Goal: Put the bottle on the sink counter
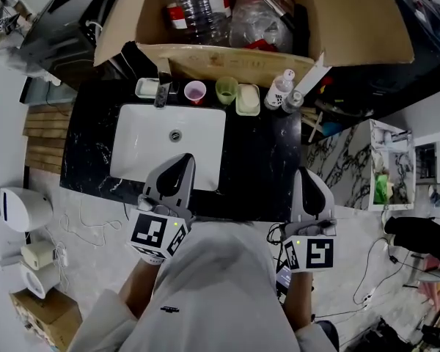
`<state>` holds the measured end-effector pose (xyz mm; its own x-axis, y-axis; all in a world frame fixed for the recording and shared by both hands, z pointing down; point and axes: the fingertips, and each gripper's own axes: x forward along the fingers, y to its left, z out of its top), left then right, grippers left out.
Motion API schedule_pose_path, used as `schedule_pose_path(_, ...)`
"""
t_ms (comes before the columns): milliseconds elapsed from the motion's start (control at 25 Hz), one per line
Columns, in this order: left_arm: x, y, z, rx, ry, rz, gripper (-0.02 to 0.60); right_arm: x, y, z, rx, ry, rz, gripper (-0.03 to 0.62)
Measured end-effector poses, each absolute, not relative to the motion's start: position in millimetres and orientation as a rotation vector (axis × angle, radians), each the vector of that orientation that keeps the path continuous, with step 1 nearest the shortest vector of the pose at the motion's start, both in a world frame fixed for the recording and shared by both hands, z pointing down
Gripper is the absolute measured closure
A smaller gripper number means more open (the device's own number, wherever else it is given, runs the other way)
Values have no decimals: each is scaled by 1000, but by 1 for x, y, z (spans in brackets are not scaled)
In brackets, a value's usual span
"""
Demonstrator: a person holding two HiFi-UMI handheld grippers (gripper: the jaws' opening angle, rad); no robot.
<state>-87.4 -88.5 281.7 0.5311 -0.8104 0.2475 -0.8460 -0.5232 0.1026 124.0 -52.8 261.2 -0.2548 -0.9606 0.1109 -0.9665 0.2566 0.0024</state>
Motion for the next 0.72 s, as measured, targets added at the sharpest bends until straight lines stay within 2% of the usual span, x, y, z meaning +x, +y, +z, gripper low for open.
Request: schedule_pose_path(720,-91,-82,280,2559,-1416,247,574,114,-48,267,1826,-2427,101,583)
